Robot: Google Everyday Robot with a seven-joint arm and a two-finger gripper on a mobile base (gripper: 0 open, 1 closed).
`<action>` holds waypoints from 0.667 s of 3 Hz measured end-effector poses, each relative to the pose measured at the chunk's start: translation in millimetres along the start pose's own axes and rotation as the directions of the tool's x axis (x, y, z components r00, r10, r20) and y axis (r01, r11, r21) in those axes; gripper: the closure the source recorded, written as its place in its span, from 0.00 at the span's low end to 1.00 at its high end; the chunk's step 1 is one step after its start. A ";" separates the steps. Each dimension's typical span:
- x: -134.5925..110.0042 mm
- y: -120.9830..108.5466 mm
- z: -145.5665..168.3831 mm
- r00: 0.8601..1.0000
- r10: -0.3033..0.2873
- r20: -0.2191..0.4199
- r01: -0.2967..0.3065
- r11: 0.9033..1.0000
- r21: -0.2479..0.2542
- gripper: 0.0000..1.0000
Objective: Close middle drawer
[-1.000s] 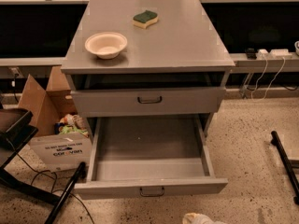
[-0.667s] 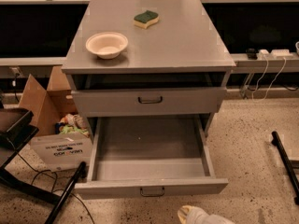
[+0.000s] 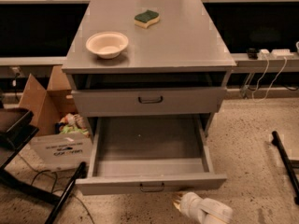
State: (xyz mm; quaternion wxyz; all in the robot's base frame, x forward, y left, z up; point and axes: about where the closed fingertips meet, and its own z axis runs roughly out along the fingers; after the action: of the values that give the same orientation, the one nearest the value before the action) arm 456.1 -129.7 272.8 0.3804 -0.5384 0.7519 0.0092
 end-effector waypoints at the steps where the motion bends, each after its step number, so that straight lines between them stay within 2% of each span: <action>1: -7.1 -23.2 2.9 0.999 -0.038 0.015 0.038 0.999 0.018 1.00; 2: -24.8 -43.1 7.9 0.996 -0.076 0.038 0.075 0.997 0.034 1.00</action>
Offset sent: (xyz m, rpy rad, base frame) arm 0.1723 0.0438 0.1098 -0.0379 -0.2799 0.1981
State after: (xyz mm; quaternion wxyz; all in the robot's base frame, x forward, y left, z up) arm 499.0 -124.6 298.6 0.4040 -0.5600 0.7233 -0.0066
